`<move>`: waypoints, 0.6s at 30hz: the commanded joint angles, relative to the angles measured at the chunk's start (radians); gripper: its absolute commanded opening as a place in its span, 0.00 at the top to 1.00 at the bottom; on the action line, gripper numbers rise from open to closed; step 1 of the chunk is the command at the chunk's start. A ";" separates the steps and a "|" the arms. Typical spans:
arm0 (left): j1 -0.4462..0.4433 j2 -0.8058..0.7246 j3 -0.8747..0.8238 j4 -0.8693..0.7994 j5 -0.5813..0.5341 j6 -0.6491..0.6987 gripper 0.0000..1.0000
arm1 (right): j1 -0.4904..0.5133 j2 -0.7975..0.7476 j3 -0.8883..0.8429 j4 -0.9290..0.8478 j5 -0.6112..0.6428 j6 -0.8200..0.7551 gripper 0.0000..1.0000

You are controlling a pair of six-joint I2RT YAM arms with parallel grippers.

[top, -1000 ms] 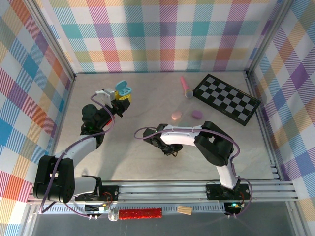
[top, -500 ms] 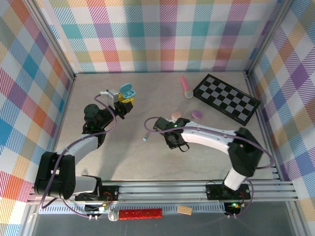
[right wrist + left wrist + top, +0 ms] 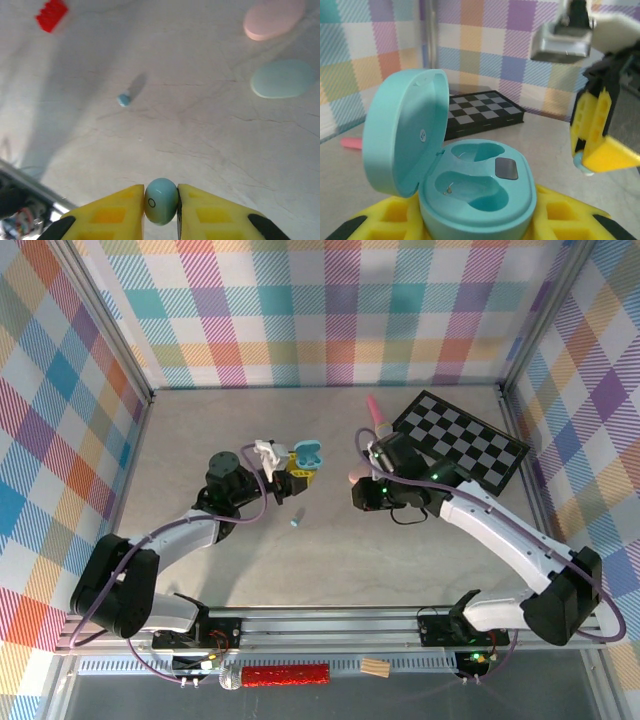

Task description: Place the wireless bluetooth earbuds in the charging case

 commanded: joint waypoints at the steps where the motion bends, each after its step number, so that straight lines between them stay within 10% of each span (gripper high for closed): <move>1: -0.030 0.016 0.047 -0.021 0.069 0.041 0.65 | -0.020 -0.035 0.059 0.034 -0.164 -0.026 0.78; 18: -0.112 0.057 0.087 -0.096 0.218 0.053 0.65 | -0.055 0.047 0.171 0.052 -0.312 -0.049 0.78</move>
